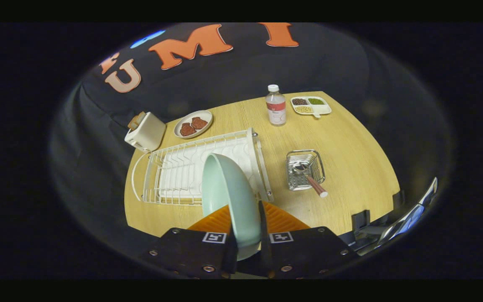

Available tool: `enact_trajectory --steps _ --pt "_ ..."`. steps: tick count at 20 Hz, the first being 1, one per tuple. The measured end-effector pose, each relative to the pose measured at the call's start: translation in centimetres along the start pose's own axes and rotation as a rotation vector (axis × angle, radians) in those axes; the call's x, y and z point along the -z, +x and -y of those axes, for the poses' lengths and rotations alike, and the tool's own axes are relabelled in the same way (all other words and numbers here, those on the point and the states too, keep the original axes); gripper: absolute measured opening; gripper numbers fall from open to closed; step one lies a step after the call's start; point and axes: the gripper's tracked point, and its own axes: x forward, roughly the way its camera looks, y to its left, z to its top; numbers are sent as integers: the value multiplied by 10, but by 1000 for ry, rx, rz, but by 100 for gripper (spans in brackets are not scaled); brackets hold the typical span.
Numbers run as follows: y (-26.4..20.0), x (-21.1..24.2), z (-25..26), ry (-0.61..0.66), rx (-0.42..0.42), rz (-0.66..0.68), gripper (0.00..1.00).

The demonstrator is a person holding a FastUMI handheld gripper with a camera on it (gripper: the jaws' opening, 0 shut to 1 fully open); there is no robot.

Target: Take the plate from the dish rack, then take the spoon from the basket and place it into the plate.

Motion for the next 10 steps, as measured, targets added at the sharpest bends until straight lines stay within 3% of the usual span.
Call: enact_trajectory --steps 10 --pt "19 86 24 133 -158 -93 23"
